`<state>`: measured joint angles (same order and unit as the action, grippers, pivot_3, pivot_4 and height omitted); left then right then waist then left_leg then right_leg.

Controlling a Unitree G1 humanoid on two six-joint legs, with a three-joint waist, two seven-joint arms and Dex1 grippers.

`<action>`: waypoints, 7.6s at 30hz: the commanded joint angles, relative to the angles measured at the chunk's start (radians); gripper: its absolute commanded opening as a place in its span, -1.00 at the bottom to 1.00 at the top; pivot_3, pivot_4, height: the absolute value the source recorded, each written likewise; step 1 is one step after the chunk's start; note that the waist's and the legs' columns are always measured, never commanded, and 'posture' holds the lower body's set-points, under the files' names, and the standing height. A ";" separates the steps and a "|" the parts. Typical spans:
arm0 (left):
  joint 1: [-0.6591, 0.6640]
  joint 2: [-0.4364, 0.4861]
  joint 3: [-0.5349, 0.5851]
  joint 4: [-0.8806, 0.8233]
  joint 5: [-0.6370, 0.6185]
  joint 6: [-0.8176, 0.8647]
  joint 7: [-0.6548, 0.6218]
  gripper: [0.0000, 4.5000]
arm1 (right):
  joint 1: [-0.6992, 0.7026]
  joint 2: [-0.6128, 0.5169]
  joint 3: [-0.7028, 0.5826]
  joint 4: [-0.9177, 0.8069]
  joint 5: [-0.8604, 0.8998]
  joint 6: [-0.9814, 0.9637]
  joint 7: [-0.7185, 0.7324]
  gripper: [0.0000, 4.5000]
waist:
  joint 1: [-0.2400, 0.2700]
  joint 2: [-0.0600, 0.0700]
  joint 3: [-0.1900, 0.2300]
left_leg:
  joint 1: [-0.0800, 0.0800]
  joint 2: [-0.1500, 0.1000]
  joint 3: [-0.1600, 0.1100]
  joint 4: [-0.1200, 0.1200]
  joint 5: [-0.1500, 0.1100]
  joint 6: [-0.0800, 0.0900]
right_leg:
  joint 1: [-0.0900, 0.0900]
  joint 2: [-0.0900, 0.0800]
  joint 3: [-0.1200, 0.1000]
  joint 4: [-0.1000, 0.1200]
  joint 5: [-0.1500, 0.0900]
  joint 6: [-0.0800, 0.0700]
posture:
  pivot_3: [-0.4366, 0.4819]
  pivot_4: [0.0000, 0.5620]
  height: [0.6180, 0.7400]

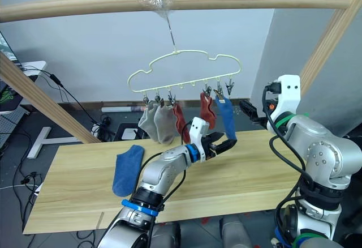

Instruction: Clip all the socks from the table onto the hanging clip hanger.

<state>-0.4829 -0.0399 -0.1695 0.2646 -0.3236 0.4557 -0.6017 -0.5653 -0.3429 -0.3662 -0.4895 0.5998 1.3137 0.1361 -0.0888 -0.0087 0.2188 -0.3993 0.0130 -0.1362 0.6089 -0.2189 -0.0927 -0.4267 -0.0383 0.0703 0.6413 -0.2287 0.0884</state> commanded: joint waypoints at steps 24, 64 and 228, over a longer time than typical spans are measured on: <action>-0.027 0.531 0.219 -0.705 -0.151 0.166 -0.071 1.00 | 0.108 0.171 0.369 0.167 -0.468 -0.762 -0.133 0.03 | 0.029 -0.004 0.002 | 0.000 0.001 0.000 -0.001 0.000 -0.001 | -0.002 0.000 0.000 0.002 0.000 0.000 | 0.10 -0.33 1.00; -0.093 0.522 0.215 -0.708 -0.170 0.142 -0.048 1.00 | -0.182 0.250 0.355 0.696 -0.579 -1.043 -0.157 0.03 | 0.048 -0.004 0.003 | 0.000 0.001 -0.001 -0.001 0.000 0.000 | -0.002 0.000 0.000 0.003 0.003 -0.005 | 0.18 -0.26 1.00; -0.148 -0.145 0.070 -0.150 -0.038 0.025 0.256 -0.98 | -0.579 0.333 -0.345 0.377 -0.221 0.301 -0.250 -0.96 | 0.031 -0.002 0.010 | -0.001 -0.001 -0.001 0.000 0.000 0.000 | -0.001 -0.001 -0.001 0.002 0.000 -0.002 | -0.17 -0.27 1.00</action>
<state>-0.5838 -0.1501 -0.0915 0.1340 -0.3509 0.4961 -0.3408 -1.1215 -0.0034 -0.7054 -0.0840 0.3754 1.6068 -0.1109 -0.0577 -0.0107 0.2288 -0.4007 0.0125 -0.1375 0.6089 -0.2190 -0.0922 -0.4282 -0.0391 0.0693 0.6433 -0.2287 0.0868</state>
